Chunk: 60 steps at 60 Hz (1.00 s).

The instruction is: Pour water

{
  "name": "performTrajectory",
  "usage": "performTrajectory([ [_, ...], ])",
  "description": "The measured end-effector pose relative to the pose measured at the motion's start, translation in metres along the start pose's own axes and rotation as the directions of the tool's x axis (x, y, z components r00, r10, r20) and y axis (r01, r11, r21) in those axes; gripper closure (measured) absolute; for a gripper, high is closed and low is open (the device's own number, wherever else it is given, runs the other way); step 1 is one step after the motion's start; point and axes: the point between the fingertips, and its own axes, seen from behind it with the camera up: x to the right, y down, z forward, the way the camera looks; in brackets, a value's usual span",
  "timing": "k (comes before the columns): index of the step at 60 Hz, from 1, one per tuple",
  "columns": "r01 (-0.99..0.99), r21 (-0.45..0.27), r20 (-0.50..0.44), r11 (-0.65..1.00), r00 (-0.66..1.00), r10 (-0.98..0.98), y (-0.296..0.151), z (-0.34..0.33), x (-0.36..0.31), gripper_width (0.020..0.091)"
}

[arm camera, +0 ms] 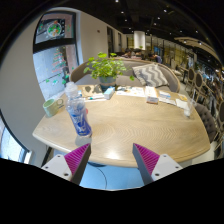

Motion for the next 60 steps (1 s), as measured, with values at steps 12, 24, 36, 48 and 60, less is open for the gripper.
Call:
performTrajectory([
  [12, -0.022, 0.062, 0.021, 0.998, 1.000, 0.021, -0.025, 0.055, -0.095, 0.0242],
  [24, -0.051, 0.146, -0.049, 0.988, 0.997, 0.058, -0.064, 0.121, -0.112, 0.0245],
  [36, -0.068, 0.202, -0.088, 0.977, 0.992, 0.087, -0.079, 0.158, -0.118, 0.0478],
  [48, -0.035, 0.204, -0.135, 0.978, 0.989, 0.063, -0.087, 0.167, -0.118, 0.0677],
  [60, 0.146, 0.203, -0.295, 0.968, 0.952, -0.082, -0.131, 0.151, -0.102, 0.0756],
])
